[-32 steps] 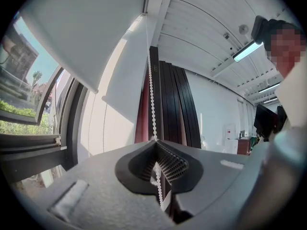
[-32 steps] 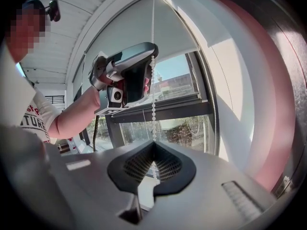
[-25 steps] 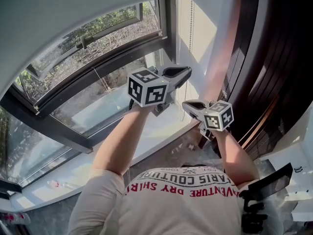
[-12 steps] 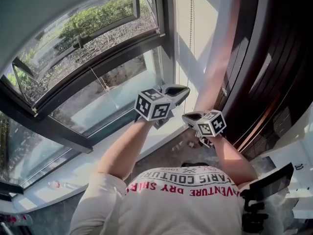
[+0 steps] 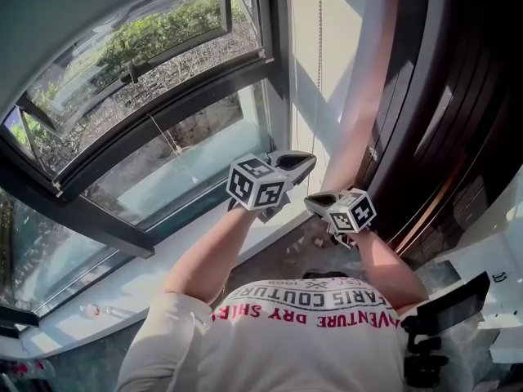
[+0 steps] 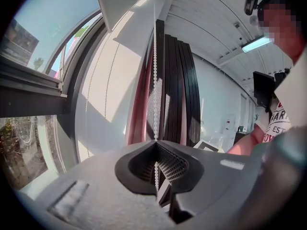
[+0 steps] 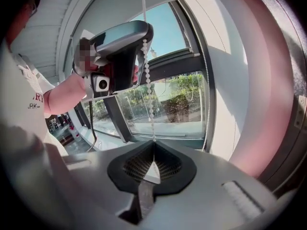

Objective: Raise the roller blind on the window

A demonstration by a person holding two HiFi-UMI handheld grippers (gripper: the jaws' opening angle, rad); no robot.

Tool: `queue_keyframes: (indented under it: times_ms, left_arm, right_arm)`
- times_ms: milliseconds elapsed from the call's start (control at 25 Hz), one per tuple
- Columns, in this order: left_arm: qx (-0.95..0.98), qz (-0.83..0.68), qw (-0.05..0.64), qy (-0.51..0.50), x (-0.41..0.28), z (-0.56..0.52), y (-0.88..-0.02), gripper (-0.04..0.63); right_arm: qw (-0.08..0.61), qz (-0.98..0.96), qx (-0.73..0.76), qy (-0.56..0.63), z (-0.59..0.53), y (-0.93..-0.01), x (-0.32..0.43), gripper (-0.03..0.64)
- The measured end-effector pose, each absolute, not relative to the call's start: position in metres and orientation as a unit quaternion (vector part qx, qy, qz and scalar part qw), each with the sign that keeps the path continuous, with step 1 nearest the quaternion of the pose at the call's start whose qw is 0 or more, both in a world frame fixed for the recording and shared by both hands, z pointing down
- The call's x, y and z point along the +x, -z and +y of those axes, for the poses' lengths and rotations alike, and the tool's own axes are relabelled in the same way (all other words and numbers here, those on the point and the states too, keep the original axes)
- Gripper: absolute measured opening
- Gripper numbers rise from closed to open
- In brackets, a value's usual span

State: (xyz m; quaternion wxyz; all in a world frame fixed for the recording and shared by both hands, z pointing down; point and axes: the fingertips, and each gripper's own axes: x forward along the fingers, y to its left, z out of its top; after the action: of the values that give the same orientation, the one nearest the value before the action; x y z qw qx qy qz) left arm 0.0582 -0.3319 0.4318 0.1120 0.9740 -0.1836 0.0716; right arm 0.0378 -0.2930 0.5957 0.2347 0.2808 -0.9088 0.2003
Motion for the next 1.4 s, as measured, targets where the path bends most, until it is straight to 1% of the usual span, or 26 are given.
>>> queue_keyframes:
  times_ms: [120, 200, 240, 360, 440, 600, 720, 800, 920, 1040, 1200, 1280, 1360, 1400]
  left_arm:
    - [0.974, -0.186, 0.112, -0.071, 0.057, -0.334, -0.431, 0.003]
    - [0.973, -0.187, 0.114, -0.071, 0.055, -0.334, -0.432, 0.003]
    - [0.973, -0.188, 0.114, -0.071, 0.054, -0.335, -0.432, 0.003]
    - [0.972, -0.192, 0.115, -0.071, 0.052, -0.336, -0.432, 0.003]
    - [0.972, -0.193, 0.115, -0.070, 0.052, -0.335, -0.433, 0.003]
    - [0.972, -0.192, 0.116, -0.065, 0.052, -0.333, -0.431, 0.003]
    - [0.973, -0.190, 0.114, -0.067, 0.054, -0.330, -0.431, 0.003]
    - [0.973, -0.188, 0.113, -0.068, 0.056, -0.327, -0.430, 0.003]
    - [0.973, -0.186, 0.113, -0.073, 0.058, -0.322, -0.425, 0.003]
    - [0.974, -0.182, 0.112, -0.076, 0.060, -0.319, -0.424, 0.003]
    - [0.975, -0.178, 0.112, -0.077, 0.062, -0.317, -0.424, 0.003]
    - [0.975, -0.176, 0.114, -0.075, 0.065, -0.316, -0.424, 0.003]
    - [0.975, -0.174, 0.114, -0.075, 0.066, -0.316, -0.425, 0.003]
    - [0.975, -0.173, 0.115, -0.074, 0.066, -0.317, -0.426, 0.003]
  right_arm:
    - [0.245, -0.913, 0.277, -0.170, -0.292, -0.595, 0.039, 0.011]
    - [0.239, -0.916, 0.277, -0.162, -0.292, -0.588, 0.042, 0.077]
    - [0.229, -0.919, 0.275, -0.164, -0.293, -0.581, 0.043, 0.095]
    - [0.197, -0.931, 0.257, -0.169, -0.302, -0.548, 0.051, 0.110]
    - [0.169, -0.938, 0.259, -0.159, -0.314, -0.513, 0.059, 0.114]
    - [0.068, -0.948, 0.283, -0.129, -0.338, -0.411, 0.071, 0.114]
    - [0.009, -0.953, 0.286, -0.097, -0.343, -0.344, 0.070, 0.114]
    - [-0.017, -0.956, 0.282, -0.075, -0.343, -0.306, 0.066, 0.114]
    - [-0.018, -0.960, 0.277, -0.034, -0.344, -0.263, 0.053, 0.123]
    - [-0.012, -0.959, 0.283, -0.005, -0.348, -0.237, 0.043, 0.122]
    - [-0.009, -0.958, 0.286, -0.004, -0.355, -0.227, 0.035, 0.117]
    - [-0.009, -0.958, 0.288, -0.007, -0.357, -0.228, 0.035, 0.087]
    - [-0.011, -0.955, 0.296, -0.007, -0.360, -0.230, 0.039, 0.014]
    - [-0.013, -0.954, 0.300, -0.008, -0.362, -0.230, 0.041, 0.015]
